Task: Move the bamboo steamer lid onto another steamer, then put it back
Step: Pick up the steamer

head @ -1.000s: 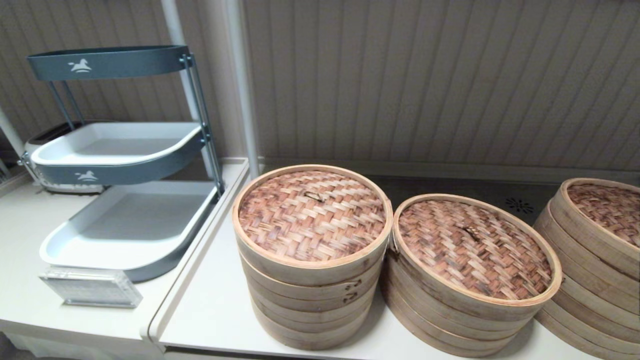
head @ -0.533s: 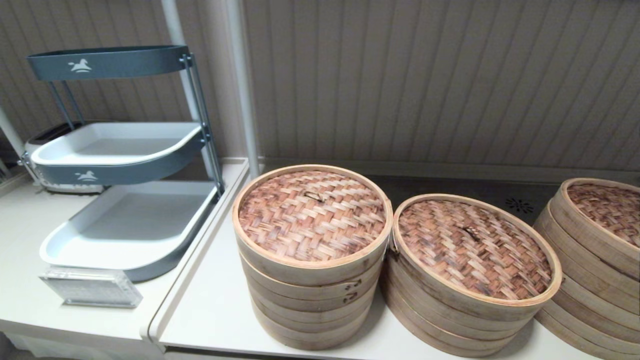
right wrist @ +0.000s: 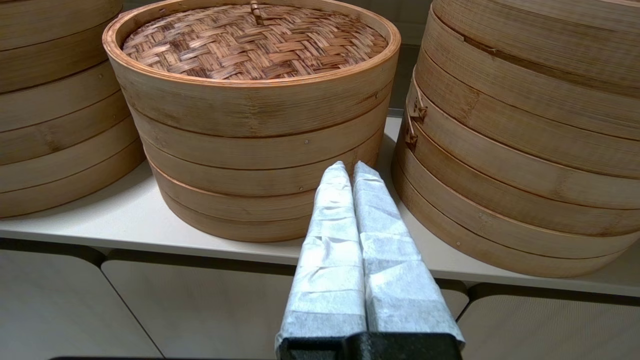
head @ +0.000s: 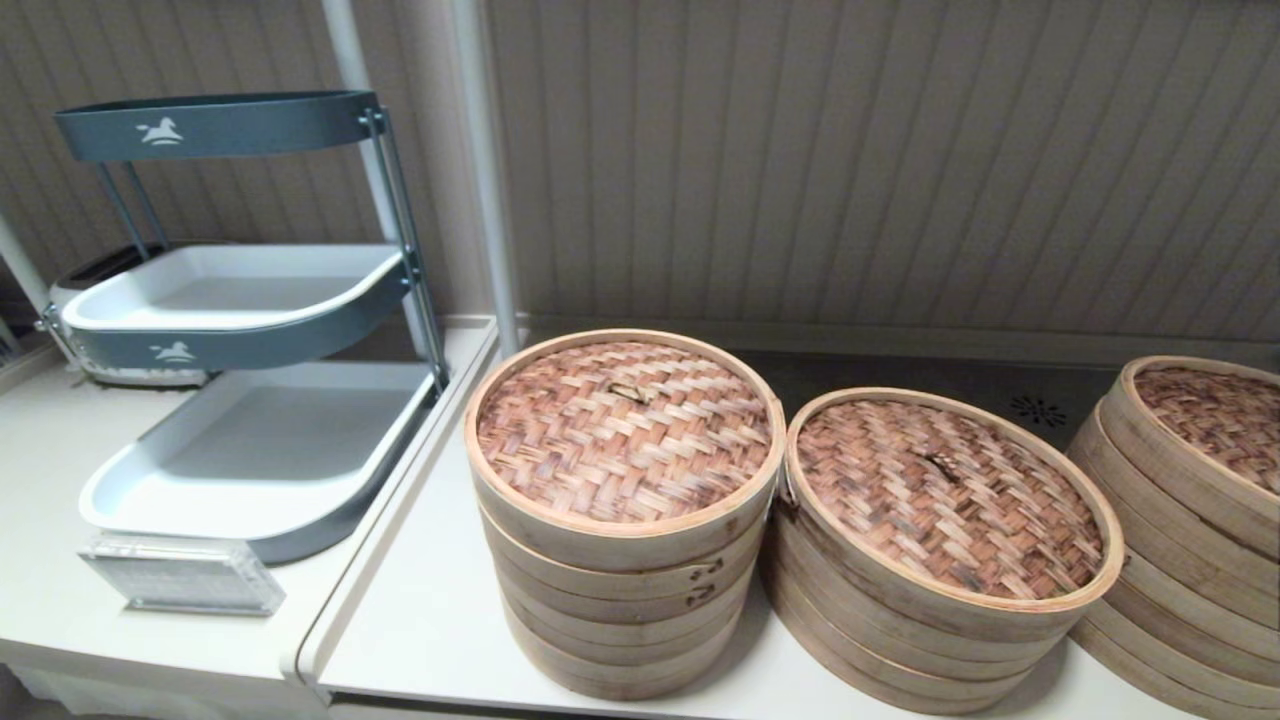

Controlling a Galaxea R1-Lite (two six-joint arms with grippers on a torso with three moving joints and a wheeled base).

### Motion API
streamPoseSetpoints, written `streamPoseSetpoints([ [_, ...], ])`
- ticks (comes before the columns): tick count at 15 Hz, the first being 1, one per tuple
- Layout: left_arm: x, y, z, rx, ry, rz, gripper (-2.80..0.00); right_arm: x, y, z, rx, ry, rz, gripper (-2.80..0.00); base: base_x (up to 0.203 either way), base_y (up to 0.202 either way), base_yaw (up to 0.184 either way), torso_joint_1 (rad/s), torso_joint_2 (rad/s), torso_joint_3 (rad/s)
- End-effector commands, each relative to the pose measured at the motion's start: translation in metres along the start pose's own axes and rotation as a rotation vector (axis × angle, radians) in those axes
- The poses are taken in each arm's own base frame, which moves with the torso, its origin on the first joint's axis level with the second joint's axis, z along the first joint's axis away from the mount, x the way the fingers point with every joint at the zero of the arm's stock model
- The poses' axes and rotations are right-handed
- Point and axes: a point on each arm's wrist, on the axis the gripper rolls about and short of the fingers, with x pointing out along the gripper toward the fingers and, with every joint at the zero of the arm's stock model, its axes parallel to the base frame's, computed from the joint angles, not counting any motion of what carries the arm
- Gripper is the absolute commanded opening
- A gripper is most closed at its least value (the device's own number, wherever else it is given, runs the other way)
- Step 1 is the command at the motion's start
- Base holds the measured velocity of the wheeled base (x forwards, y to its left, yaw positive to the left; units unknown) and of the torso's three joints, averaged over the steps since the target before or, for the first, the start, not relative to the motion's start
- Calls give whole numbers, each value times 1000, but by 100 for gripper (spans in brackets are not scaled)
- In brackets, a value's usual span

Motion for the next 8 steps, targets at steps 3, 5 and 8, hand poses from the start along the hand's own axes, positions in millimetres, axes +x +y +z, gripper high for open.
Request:
streamPoseSetpoints([
  [3,2,0,-8,0,26,0,-280,2,0,-7,-1,28,1,-280,0,0,0,0,0,0],
  [5,2,0,-8,0,26,0,-280,2,0,-7,-1,28,1,-280,0,0,0,0,0,0],
  [8,2,0,-8,0,26,0,-280,2,0,-7,-8,19,1,-280,0,0,0,0,0,0],
])
